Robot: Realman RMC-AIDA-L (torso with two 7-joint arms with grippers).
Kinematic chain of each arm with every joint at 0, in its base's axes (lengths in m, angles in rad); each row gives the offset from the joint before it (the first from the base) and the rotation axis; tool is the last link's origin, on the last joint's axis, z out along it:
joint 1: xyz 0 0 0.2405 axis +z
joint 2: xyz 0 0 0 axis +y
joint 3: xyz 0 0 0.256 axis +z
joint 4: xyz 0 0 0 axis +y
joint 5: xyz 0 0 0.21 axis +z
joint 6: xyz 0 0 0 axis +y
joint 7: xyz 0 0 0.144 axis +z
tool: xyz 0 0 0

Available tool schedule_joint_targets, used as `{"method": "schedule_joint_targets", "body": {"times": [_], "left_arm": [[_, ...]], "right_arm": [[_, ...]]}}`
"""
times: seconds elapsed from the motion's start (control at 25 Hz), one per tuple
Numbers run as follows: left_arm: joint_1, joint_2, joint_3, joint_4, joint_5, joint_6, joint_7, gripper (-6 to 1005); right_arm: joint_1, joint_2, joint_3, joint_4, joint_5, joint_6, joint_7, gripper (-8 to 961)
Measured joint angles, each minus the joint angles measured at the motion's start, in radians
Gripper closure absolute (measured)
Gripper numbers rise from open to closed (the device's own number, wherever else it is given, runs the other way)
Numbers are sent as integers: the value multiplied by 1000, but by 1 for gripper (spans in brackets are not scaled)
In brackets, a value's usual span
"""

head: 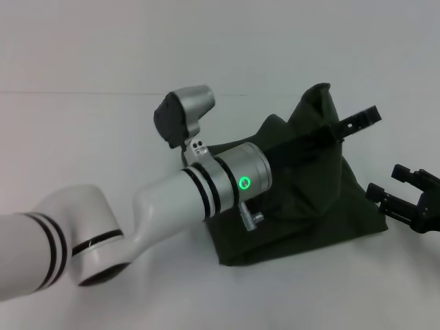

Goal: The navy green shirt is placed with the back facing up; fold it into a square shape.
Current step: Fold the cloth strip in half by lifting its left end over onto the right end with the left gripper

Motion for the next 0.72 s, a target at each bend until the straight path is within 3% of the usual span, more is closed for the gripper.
{"method": "schedule_joint_targets", "body": {"times": [0.4,0.72], "left_arm": [[-79,3,15,70,120,-91,-80,47],[-182,8,131,172,253,-111,-320,47]], "right_arm": [[-2,0,-2,1,0,-4,0,113],[-9,0,0,1,0,-8,0,113]]}}
